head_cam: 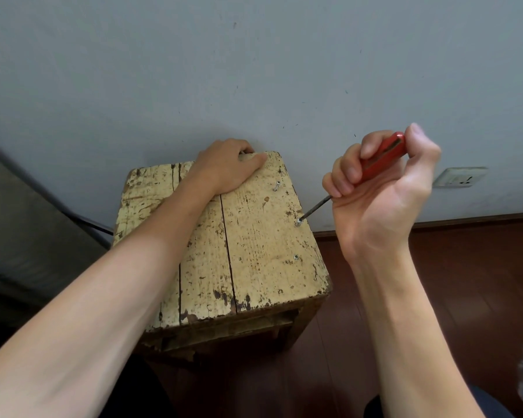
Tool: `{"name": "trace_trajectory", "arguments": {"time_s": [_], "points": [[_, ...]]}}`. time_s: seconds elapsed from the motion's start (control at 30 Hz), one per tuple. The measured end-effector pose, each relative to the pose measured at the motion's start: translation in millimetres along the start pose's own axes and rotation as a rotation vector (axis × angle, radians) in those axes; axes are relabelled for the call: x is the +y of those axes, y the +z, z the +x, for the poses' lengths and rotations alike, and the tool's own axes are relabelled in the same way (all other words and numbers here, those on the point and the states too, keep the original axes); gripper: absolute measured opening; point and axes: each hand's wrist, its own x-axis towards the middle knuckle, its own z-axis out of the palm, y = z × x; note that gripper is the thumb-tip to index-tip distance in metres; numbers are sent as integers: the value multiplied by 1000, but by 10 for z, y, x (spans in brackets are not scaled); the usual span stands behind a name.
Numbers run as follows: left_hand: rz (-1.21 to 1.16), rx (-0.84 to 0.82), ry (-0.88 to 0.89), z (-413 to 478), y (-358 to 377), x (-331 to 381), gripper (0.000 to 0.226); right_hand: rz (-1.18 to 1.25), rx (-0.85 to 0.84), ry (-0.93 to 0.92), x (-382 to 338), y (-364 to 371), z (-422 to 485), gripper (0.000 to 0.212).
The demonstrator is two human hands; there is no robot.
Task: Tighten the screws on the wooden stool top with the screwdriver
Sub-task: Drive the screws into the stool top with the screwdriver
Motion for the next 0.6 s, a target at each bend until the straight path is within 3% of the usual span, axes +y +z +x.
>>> {"name": "trace_trajectory", "arguments": {"time_s": [0.23,0.37,0.6], "points": [[15,4,1,7,1,-3,57,-248,-241,-98,-31,18,2,40],[22,0,-6,-2,7,10,54,-287,-289,-122,-114,37,90,38],[42,1,-7,-32,-36,45,51,-508,-450,-16,-134,173,350,45]]}}
